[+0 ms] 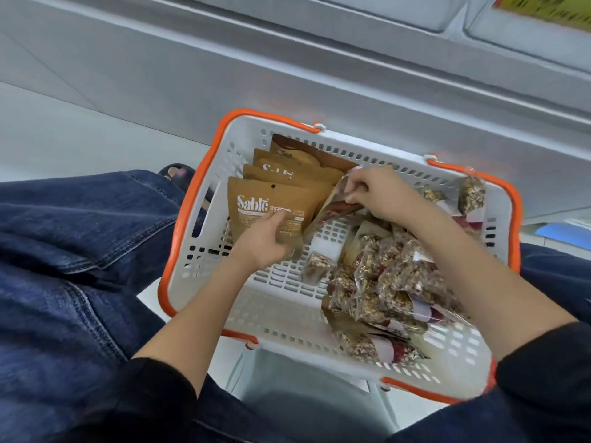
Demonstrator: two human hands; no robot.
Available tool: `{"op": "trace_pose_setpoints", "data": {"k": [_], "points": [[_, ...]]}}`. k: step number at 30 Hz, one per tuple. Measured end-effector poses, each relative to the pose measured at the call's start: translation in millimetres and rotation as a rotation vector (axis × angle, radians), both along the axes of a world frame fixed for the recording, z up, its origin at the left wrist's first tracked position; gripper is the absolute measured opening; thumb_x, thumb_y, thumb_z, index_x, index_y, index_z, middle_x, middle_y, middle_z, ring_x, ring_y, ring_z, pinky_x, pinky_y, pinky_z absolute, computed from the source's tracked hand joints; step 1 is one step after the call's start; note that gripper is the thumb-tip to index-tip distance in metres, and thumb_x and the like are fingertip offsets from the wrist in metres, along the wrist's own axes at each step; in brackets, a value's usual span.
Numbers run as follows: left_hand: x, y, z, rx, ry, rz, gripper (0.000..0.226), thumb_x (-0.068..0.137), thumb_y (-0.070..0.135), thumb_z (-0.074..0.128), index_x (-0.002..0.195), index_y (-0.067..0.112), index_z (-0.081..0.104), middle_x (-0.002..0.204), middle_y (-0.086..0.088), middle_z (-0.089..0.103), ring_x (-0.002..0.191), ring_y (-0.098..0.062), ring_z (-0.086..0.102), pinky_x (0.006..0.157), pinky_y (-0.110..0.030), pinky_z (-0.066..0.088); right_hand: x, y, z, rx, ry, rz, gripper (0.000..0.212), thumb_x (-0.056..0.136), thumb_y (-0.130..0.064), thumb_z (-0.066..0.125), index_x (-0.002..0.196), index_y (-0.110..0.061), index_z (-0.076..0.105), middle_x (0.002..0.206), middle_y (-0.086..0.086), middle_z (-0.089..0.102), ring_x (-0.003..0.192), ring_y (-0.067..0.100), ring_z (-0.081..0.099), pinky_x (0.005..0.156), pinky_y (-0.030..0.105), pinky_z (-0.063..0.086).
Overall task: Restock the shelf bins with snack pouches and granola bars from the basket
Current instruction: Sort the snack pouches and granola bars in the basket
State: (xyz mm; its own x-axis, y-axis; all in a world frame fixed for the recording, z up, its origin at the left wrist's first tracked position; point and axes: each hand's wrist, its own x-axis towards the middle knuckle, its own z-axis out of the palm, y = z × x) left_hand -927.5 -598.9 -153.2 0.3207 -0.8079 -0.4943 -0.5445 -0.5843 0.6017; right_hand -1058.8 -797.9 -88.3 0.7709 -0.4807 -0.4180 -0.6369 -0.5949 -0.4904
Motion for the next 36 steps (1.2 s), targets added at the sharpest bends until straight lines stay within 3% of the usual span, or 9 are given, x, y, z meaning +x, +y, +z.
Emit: {"op": "trace_pose_setpoints", "data": {"k": [4,7,10,15,18,23,27,31,36], "points": [[-5,-7,24,-0.065,0.208,0.055,0.067,0.073,0.026,0.076,0.133,0.025,0.047,0.127,0.003,0.054,0.114,-0.014,0.052,0.096,-0.030,0.044,-9,9,71,0.090,-0.038,0.031,0.012,0.086,-0.015,0.068,0.075,-0.017,0.062,0.068,-0.003,0.056,0.060,0.002,0.049,0.060,0.021,0.039],[-13,-6,50,-0.083,0.326,0.090,0.035,0.075,0.026,0.078,0.106,0.018,0.063,0.099,0.005,0.066,0.083,-0.001,0.060,0.072,-0.012,0.045,-29,20,98,0.290,-0.189,-0.152,0.012,0.090,-0.010,0.063,0.078,-0.012,0.064,0.062,-0.002,0.051,0.050,-0.003,0.050,0.056,0.011,0.047],[-10,5,77,-0.160,0.278,0.170,0.015,0.075,0.021,0.079,0.071,0.020,0.064,0.074,0.009,0.066,0.066,0.001,0.060,0.061,-0.011,0.044,-52,31,87,0.533,-0.303,-0.454,0.009,0.093,-0.010,0.058,0.087,-0.006,0.062,0.078,0.004,0.057,0.065,0.001,0.061,0.063,0.021,0.058],[19,20,129,-0.206,0.193,0.269,0.018,0.071,0.023,0.082,0.074,0.024,0.064,0.085,0.008,0.068,0.080,-0.006,0.062,0.070,-0.021,0.051,-69,65,36,0.671,-0.041,-0.626,0.015,0.094,-0.010,0.057,0.102,0.002,0.058,0.104,0.017,0.061,0.092,0.022,0.068,0.073,0.032,0.060],[27,23,138,-0.215,0.210,0.310,0.030,0.072,0.020,0.081,0.098,0.017,0.067,0.101,0.009,0.066,0.092,-0.008,0.063,0.080,-0.021,0.050,-71,85,10,0.552,0.183,-0.366,0.028,0.092,-0.013,0.061,0.118,-0.005,0.059,0.118,0.014,0.061,0.095,0.023,0.066,0.084,0.037,0.057],[17,30,88,0.060,-0.242,-0.011,0.024,0.077,0.030,0.075,0.095,0.019,0.063,0.092,0.001,0.064,0.088,-0.022,0.060,0.077,-0.033,0.048,-73,76,-5,0.272,0.146,-0.315,0.035,0.088,-0.007,0.062,0.121,-0.019,0.058,0.135,0.005,0.051,0.106,0.020,0.059,0.082,0.031,0.051],[21,29,60,0.220,-0.203,-0.072,0.039,0.070,0.022,0.081,0.101,0.023,0.058,0.096,0.004,0.066,0.090,-0.019,0.060,0.077,-0.028,0.046,-77,63,-11,0.122,-0.016,-0.409,0.022,0.092,-0.004,0.052,0.107,-0.019,0.061,0.115,0.005,0.063,0.069,0.018,0.061,0.052,0.030,0.048],[27,28,50,0.388,-0.120,-0.261,0.028,0.068,0.029,0.082,0.089,0.028,0.064,0.096,0.009,0.062,0.094,-0.016,0.056,0.080,-0.029,0.045,-62,52,-21,0.102,-0.079,-0.398,0.023,0.094,-0.005,0.050,0.111,-0.017,0.062,0.115,0.006,0.064,0.078,0.024,0.063,0.057,0.033,0.050],[31,18,47,0.103,-0.394,-0.015,0.004,0.091,0.019,0.058,0.087,0.017,0.060,0.084,0.002,0.060,0.085,-0.025,0.060,0.068,-0.030,0.045,-35,33,-35,-0.007,0.110,-0.064,0.044,0.089,0.011,0.044,0.118,-0.017,0.062,0.130,0.008,0.058,0.082,0.013,0.060,0.062,0.017,0.041]]}}
